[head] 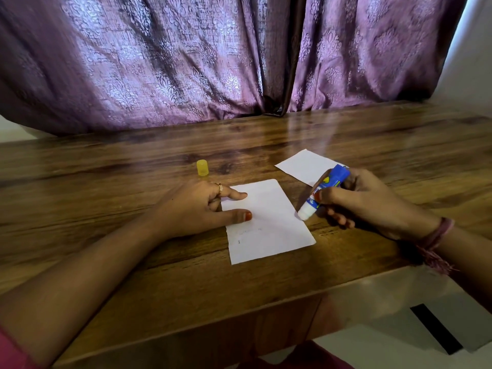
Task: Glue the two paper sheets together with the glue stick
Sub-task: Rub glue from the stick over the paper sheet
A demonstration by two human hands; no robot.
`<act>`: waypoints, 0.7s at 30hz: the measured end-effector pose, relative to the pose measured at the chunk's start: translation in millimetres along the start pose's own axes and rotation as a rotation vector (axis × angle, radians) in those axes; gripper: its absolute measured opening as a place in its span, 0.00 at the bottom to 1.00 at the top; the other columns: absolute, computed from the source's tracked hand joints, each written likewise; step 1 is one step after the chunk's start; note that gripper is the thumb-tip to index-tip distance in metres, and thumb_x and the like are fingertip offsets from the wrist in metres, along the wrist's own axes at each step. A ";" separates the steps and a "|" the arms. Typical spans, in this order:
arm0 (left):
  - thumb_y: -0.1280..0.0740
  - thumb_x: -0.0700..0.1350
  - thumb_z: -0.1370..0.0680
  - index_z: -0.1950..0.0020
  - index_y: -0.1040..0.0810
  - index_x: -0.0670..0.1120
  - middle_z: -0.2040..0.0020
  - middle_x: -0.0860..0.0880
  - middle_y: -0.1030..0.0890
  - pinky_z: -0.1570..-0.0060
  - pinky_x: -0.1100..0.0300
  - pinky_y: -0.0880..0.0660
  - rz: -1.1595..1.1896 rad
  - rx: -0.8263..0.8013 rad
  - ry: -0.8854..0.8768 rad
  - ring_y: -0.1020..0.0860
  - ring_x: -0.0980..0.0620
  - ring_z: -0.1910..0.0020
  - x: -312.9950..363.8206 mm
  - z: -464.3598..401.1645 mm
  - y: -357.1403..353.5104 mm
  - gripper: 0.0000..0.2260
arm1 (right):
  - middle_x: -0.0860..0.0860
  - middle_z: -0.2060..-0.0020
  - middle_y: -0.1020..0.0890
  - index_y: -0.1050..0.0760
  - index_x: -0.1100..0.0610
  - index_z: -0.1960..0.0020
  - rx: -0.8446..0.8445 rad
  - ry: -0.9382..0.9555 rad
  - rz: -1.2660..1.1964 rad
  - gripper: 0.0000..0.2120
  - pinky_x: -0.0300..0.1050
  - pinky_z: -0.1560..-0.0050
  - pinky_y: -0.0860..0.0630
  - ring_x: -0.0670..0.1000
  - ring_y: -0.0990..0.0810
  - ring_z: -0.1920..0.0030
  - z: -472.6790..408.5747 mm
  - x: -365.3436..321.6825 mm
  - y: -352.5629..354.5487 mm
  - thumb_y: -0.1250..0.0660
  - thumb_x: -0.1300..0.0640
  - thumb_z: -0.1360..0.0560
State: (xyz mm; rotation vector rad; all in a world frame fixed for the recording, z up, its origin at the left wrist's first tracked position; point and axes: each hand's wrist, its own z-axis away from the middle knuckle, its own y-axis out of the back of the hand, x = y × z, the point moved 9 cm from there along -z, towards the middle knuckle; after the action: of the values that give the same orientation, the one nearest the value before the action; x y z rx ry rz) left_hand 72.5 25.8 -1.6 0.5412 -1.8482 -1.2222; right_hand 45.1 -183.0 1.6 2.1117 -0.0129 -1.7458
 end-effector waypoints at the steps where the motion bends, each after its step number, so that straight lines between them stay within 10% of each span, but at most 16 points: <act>1: 0.40 0.73 0.35 0.39 0.23 0.57 0.77 0.54 0.37 0.69 0.57 0.36 -0.002 0.000 -0.002 0.35 0.56 0.76 0.1 0.0 0.2 0.31 | 0.50 0.78 0.24 0.20 0.51 0.70 -0.009 -0.003 0.016 0.17 0.34 0.80 0.35 0.45 0.30 0.80 0.4 -1.2 -1.9 0.35 0.62 0.25; 21: 0.40 0.73 0.35 0.40 0.23 0.57 0.77 0.54 0.36 0.68 0.49 0.29 -0.005 -0.001 -0.004 0.35 0.54 0.76 -1.6 -0.7 -0.9 0.31 | 0.52 0.76 0.22 0.21 0.50 0.64 -0.142 0.145 0.106 0.11 0.35 0.75 0.31 0.47 0.29 0.79 13.6 -19.5 -15.1 0.31 0.63 0.28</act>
State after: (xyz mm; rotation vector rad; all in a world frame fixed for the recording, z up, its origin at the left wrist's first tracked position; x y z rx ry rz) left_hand 73.9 26.1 -3.0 0.5438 -1.8505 -1.2283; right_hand 24.3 -168.2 13.4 2.0887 0.0382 -1.4856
